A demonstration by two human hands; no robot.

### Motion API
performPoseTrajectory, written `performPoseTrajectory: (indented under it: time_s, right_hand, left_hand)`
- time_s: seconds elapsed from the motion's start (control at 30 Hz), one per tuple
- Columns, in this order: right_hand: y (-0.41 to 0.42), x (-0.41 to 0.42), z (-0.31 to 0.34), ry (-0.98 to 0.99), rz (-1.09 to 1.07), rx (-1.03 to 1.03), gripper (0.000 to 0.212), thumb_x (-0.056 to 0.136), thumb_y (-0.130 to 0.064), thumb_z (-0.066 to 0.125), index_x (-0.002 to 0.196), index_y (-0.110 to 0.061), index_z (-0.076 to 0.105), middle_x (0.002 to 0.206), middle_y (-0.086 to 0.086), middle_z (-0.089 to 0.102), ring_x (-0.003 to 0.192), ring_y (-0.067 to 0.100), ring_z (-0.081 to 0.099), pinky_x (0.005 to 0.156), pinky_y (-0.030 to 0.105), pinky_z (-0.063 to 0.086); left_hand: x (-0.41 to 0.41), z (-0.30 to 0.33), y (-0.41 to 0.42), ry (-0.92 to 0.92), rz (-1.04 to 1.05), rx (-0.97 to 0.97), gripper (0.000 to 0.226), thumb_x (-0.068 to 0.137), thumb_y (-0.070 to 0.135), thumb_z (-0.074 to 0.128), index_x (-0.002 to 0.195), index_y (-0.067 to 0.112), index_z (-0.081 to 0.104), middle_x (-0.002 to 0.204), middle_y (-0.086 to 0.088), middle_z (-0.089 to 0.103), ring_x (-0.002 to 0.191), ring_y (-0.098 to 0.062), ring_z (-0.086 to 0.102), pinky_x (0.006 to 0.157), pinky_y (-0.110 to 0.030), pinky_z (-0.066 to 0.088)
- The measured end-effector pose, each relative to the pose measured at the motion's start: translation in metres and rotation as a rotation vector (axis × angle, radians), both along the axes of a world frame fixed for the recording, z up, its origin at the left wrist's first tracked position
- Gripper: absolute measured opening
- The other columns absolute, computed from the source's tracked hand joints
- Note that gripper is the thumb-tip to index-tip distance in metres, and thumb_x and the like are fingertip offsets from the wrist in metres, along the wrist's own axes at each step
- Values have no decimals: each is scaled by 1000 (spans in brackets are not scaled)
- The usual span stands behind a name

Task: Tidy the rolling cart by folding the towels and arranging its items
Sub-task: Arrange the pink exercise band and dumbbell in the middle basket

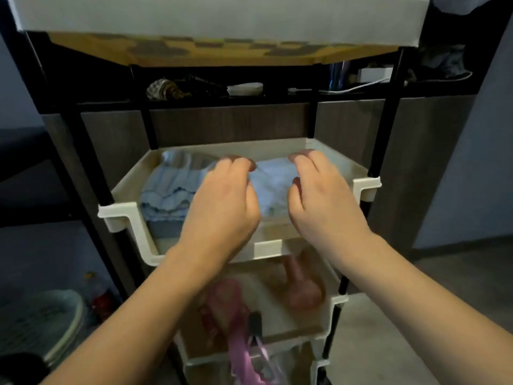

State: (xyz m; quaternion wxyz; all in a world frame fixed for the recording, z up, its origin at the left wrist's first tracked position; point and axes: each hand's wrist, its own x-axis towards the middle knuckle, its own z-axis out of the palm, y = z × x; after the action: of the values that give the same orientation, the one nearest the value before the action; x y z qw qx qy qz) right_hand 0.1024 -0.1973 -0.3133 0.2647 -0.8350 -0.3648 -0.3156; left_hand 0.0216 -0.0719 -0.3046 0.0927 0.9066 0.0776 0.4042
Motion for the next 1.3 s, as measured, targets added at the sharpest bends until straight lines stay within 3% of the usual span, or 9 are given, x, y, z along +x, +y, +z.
performPoseTrajectory:
  time_s: [0.1,0.3,0.47,0.6,0.73,0.87,1.03,1.13,1.3]
  right_hand:
    - [-32,-45,-52,-131,185,94,45,81,-10,49,123,4,57,125,19,56,117,34,52,103,44,40]
    - [-52,-65,-148,-157,339,-39,43,78,-4,60,121,-1,63,127,17,57,119,33,51,106,44,39]
    - [-20,-43,-212,568,143,-248,31,89,-15,48,115,-9,65,115,9,64,110,26,56,96,36,44]
    - [26,-17,-233,902,84,-472,27,95,-22,52,108,-4,67,115,14,66,101,25,60,85,27,45]
    - [65,3,-239,873,37,-475,27,90,-31,54,74,-11,62,89,13,63,87,27,59,72,27,41]
    - [78,7,-228,691,45,-621,33,84,-24,55,114,-13,65,120,11,63,109,30,59,91,36,49]
    - [77,8,-231,617,141,-883,30,86,-23,54,114,-14,64,116,10,65,104,29,60,89,37,50]
    - [73,12,-242,561,162,-1030,18,83,-18,59,97,-12,68,101,11,67,94,31,62,83,39,53]
    - [64,12,-239,503,325,-750,67,84,-23,61,144,-31,33,147,5,41,133,28,41,108,41,37]
  left_hand:
    - [-62,-51,-12,-190,-132,-5,28,87,2,52,114,0,61,114,-15,60,108,-30,56,100,-32,39]
    - [-108,-147,-17,-3,-224,-20,31,80,7,49,107,2,64,111,-11,61,104,-22,55,98,-25,42]
    - [-96,-203,22,637,154,-490,19,86,9,51,94,16,67,93,-6,70,90,-25,65,72,-32,51]
    - [-79,-210,46,843,198,-660,32,91,5,50,112,14,72,112,-10,70,102,-27,66,88,-35,55]
    - [-72,-221,37,770,135,-547,26,87,13,52,100,20,74,101,-3,71,91,-22,67,81,-33,57]
    - [-61,-229,27,814,152,-549,18,93,24,54,90,15,69,84,-6,66,79,-20,65,69,-30,53]
    - [-53,-246,20,1045,187,-470,46,92,54,45,99,15,68,92,-5,65,92,-24,64,87,-36,54]
    - [-52,-246,24,1006,230,-705,40,85,50,58,101,15,68,101,-8,67,97,-25,65,85,-31,54]
    - [-57,-231,30,492,98,-1176,20,81,5,59,100,0,64,82,-18,69,74,-31,69,71,-39,58]
